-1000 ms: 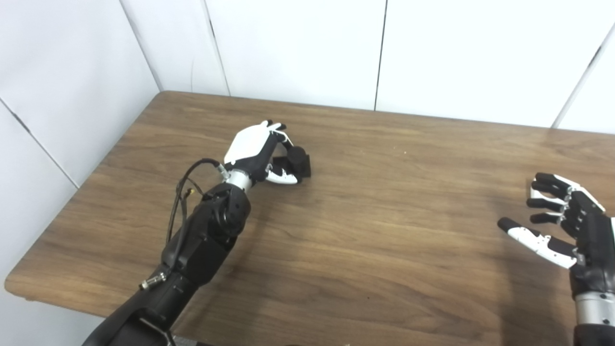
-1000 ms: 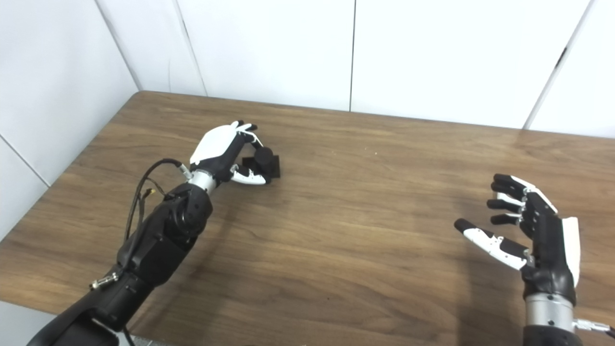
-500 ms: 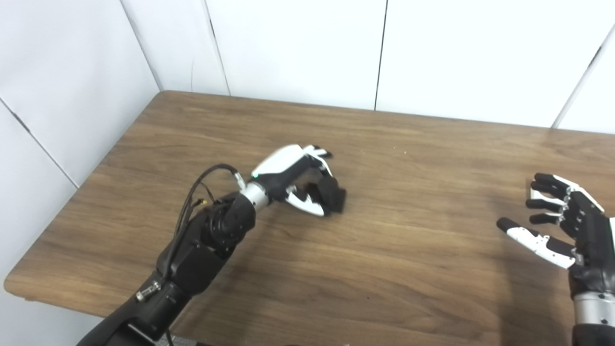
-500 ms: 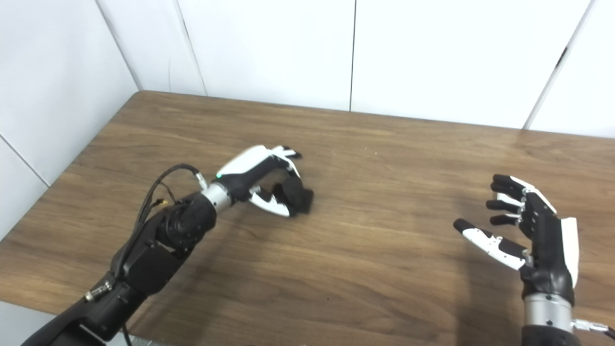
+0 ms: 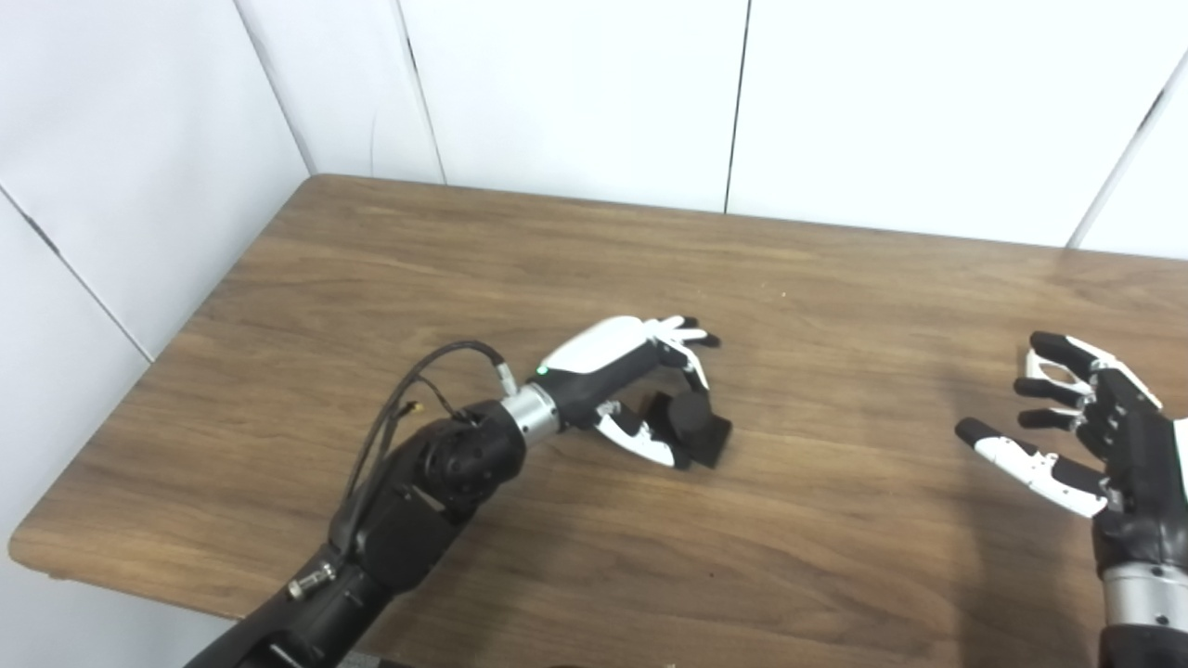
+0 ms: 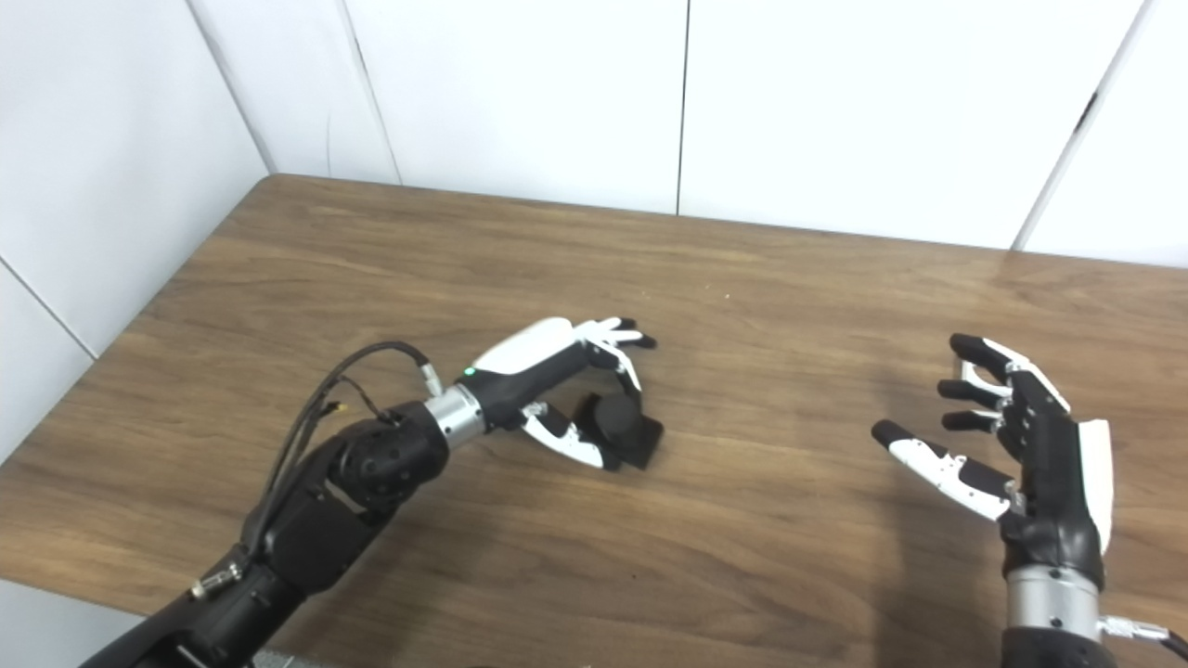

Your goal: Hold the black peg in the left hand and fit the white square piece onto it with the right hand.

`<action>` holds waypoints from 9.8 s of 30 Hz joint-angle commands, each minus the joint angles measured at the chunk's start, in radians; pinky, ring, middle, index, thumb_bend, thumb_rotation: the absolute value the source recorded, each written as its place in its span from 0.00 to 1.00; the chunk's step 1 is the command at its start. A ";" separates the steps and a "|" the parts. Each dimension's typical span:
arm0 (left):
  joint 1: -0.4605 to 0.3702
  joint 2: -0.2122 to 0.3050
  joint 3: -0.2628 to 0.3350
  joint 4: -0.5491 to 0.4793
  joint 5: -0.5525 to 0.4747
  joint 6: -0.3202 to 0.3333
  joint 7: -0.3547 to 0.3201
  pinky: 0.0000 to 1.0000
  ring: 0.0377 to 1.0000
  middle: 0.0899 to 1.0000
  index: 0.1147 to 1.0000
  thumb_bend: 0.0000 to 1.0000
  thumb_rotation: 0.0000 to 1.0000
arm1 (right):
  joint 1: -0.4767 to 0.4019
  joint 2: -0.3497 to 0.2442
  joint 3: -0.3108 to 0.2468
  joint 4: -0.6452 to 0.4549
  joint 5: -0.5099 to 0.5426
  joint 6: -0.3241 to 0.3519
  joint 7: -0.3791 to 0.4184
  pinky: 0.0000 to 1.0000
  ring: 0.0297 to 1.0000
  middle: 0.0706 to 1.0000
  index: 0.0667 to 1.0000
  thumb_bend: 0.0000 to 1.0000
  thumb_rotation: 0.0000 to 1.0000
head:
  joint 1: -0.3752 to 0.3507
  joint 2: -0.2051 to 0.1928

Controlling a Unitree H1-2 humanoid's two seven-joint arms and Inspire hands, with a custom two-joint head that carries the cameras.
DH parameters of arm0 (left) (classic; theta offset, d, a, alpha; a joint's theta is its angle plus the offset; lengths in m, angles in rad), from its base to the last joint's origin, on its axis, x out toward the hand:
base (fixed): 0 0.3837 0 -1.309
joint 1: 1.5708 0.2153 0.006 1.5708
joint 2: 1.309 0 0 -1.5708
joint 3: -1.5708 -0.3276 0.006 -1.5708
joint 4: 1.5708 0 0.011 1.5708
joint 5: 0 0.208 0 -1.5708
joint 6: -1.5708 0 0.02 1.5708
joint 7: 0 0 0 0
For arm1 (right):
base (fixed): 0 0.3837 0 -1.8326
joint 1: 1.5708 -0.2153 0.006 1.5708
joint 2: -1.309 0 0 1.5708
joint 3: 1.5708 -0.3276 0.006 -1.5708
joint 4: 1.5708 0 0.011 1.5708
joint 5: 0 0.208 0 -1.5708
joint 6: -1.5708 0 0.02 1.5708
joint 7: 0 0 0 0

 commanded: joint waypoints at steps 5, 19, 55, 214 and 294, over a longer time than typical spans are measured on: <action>0.011 -0.049 -0.039 -0.015 -0.018 -0.040 -0.025 1.00 1.00 0.94 0.42 0.52 0.08 | -0.033 -0.006 -0.004 -0.026 0.007 -0.037 -0.007 0.53 0.65 0.77 0.71 0.63 0.00 | -0.011 0.007; 0.029 -0.069 -0.118 0.016 0.019 -0.050 -0.057 1.00 1.00 0.94 0.43 0.52 0.08 | -0.030 -0.005 0.004 -0.005 -0.003 -0.080 -0.023 0.52 0.64 0.76 0.72 0.64 0.03 | -0.173 0.049; 0.096 0.043 -0.044 0.014 -0.117 -0.184 -0.079 0.97 0.99 0.90 0.42 0.52 0.05 | -0.207 -0.061 0.094 0.064 -0.243 -0.034 -0.026 0.52 0.65 0.74 0.73 0.67 0.23 | -0.786 -0.058; 0.097 -0.056 -0.054 -0.012 -0.013 -0.040 -0.087 0.99 1.00 0.93 0.43 0.52 0.07 | -0.428 -0.482 0.283 0.174 -0.231 -0.265 0.369 0.76 0.82 0.77 0.44 0.51 0.14 | -0.238 0.057; 0.070 -0.093 -0.101 -0.036 0.012 0.046 -0.069 0.99 1.00 0.93 0.43 0.52 0.08 | -0.349 -0.285 0.424 0.048 -0.225 -0.328 0.588 0.82 0.82 0.76 0.44 0.51 0.14 | -0.075 0.132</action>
